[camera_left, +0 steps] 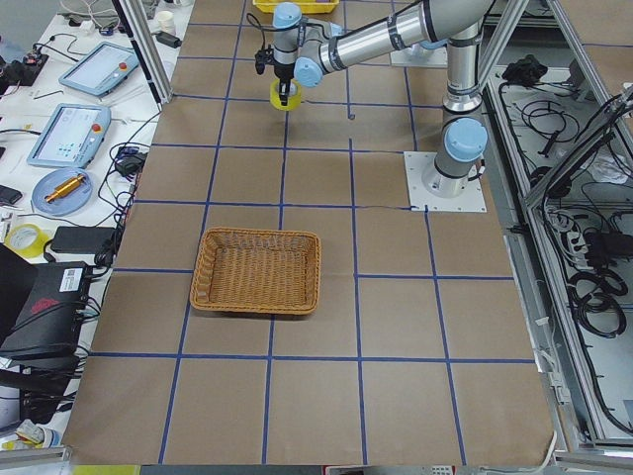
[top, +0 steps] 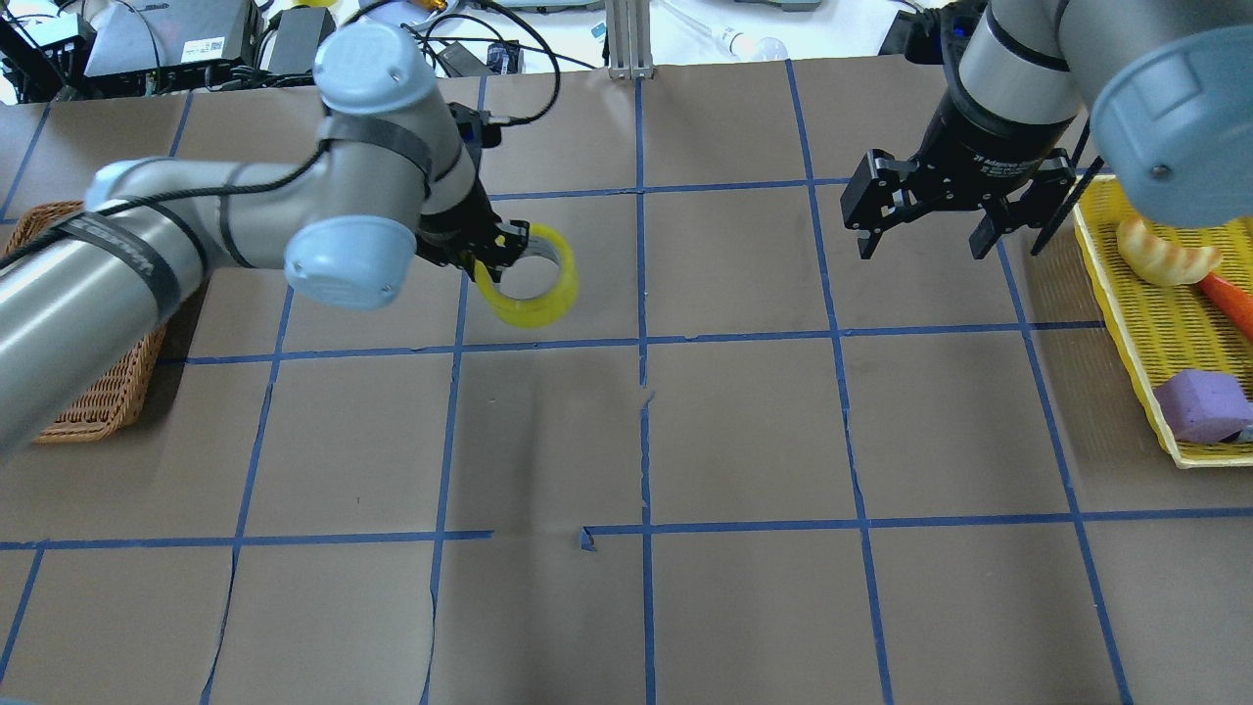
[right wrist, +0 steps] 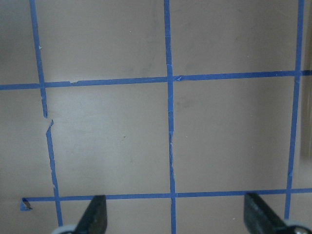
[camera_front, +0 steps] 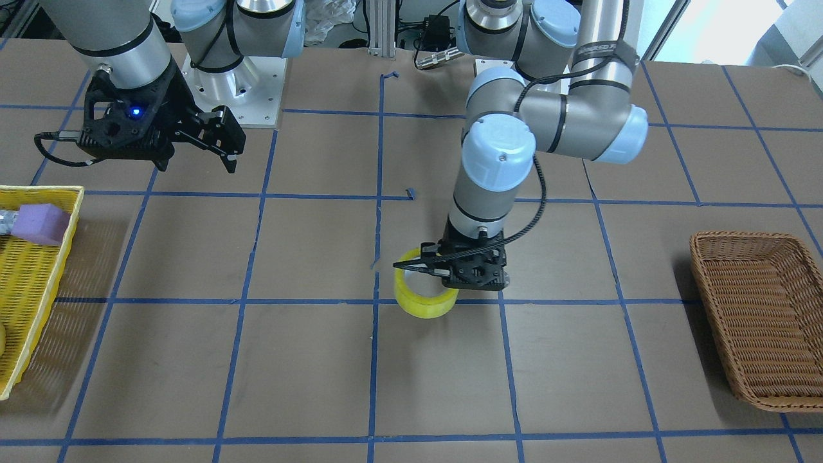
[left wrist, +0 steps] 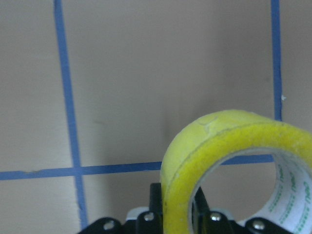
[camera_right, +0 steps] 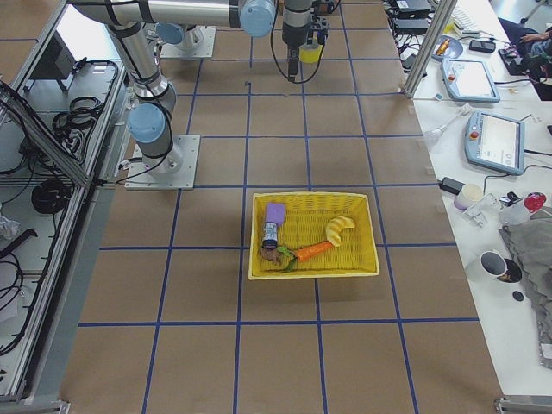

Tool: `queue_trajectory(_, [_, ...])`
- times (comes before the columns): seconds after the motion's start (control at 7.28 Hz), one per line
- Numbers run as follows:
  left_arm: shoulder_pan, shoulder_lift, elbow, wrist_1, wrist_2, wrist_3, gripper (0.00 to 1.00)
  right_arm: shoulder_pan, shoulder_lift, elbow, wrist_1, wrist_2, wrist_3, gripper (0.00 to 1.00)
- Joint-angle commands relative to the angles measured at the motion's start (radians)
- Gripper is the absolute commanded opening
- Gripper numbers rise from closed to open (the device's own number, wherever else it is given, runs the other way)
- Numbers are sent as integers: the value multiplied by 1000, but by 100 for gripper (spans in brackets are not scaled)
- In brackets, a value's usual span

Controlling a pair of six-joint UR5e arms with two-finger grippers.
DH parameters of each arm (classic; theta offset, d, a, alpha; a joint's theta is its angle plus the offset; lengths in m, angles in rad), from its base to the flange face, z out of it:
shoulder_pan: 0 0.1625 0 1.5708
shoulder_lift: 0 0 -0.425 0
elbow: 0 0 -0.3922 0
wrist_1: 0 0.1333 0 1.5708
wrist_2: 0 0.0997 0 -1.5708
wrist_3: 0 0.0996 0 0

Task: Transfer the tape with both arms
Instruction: 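Lift the tape roll with the left gripper and carry it over the wicker basket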

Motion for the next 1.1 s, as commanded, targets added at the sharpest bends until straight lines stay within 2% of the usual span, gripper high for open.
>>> queue_trajectory(0.0, [193,34,146,-157,11,213,0,-1,0,-1,15,0,0,100])
queue_trajectory(0.14, [291,33,201,-227,11,352,0,-1,0,-1,15,0,0,100])
queue_trajectory(0.41, [477,15,217,-229,2,559,0,-1,0,-4,14,5,0,100])
queue_trajectory(0.55, [542,5,220,-220,-4,662,0,-1,2,-3,14,0,0,100])
queue_trajectory(0.69, [576,-2,225,-212,-1,678,0,-1,2,-3,14,0,0,100])
queue_trajectory(0.96, [684,-85,263,-136,1,866,0,-1,2,-3,14,2,0,100])
